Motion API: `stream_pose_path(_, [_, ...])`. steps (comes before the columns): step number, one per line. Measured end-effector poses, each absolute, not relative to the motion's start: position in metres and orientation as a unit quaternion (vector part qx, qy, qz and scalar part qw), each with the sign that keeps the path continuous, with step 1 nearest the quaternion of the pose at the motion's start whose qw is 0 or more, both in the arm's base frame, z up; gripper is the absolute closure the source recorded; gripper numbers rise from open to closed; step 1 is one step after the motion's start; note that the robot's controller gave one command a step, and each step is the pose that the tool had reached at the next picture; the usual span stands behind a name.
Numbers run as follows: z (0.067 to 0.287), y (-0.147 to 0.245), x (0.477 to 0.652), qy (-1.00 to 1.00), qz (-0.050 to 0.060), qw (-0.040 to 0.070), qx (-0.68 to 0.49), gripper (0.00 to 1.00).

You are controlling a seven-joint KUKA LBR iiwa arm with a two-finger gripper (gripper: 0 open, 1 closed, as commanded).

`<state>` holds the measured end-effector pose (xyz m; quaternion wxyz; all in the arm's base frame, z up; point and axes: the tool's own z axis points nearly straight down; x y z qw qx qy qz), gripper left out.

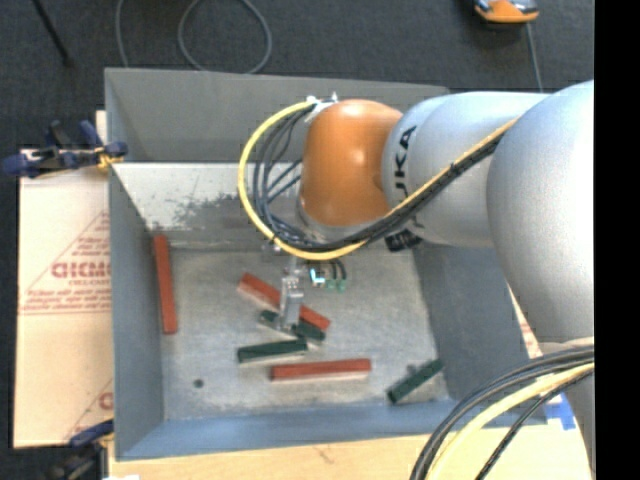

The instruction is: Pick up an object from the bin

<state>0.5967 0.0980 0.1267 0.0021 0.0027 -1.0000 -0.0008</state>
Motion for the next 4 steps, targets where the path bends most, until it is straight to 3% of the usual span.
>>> stream_pose_path(1, [0.071,0.113,0.605,-0.986,0.0,-0.001,0.165,0.0])
stream_pose_path(2, [0.076,0.115,0.608,-0.987,-0.002,-0.005,0.163,1.0])
stream_pose_path(3, [0.164,0.156,0.568,-0.982,-0.001,-0.005,0.191,1.0])
stream_pose_path(4, [0.272,0.197,0.609,-0.931,0.0,-0.006,0.366,1.0])
